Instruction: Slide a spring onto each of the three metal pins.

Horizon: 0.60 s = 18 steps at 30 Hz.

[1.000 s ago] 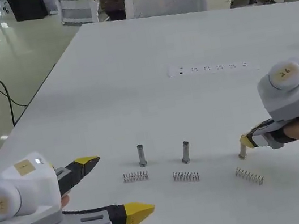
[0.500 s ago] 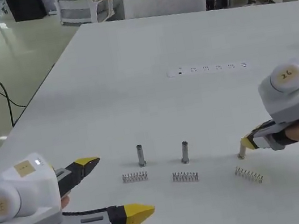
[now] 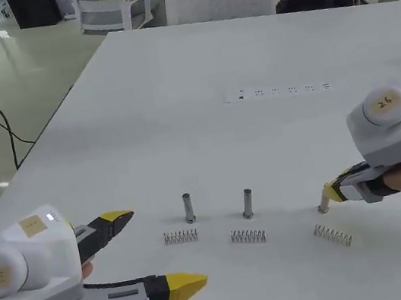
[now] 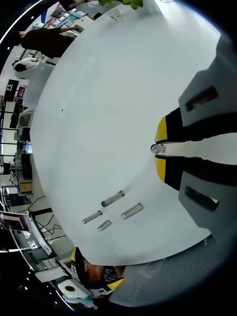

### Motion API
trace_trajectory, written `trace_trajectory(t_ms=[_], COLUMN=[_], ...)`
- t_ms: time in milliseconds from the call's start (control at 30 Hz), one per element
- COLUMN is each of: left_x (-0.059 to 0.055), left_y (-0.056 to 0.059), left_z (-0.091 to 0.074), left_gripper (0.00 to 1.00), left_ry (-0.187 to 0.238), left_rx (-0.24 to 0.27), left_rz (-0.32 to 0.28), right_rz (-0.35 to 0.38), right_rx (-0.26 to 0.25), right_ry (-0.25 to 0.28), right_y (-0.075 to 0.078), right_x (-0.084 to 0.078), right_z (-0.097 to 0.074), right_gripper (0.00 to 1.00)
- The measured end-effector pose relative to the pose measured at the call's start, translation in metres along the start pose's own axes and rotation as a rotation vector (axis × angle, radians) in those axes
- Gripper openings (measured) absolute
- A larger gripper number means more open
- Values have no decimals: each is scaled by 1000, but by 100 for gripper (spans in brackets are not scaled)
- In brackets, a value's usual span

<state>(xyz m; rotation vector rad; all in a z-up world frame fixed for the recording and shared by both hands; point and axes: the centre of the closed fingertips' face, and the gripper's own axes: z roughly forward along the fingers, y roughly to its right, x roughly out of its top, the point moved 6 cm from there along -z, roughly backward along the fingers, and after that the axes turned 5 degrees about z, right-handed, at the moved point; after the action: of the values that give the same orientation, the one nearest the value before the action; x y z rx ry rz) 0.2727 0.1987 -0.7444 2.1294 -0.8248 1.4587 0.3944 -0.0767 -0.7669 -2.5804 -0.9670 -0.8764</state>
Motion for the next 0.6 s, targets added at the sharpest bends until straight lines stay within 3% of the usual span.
trace_trajectory(t_ms=[600], left_x=[-1], left_y=[0], left_z=[2], left_gripper=[89], left_ry=[-3], left_rx=[-3], left_rz=[-2], right_rz=[-12], right_rx=[-1], right_ry=[15], right_y=[1], right_x=[-8], right_z=[-4], right_gripper=[16])
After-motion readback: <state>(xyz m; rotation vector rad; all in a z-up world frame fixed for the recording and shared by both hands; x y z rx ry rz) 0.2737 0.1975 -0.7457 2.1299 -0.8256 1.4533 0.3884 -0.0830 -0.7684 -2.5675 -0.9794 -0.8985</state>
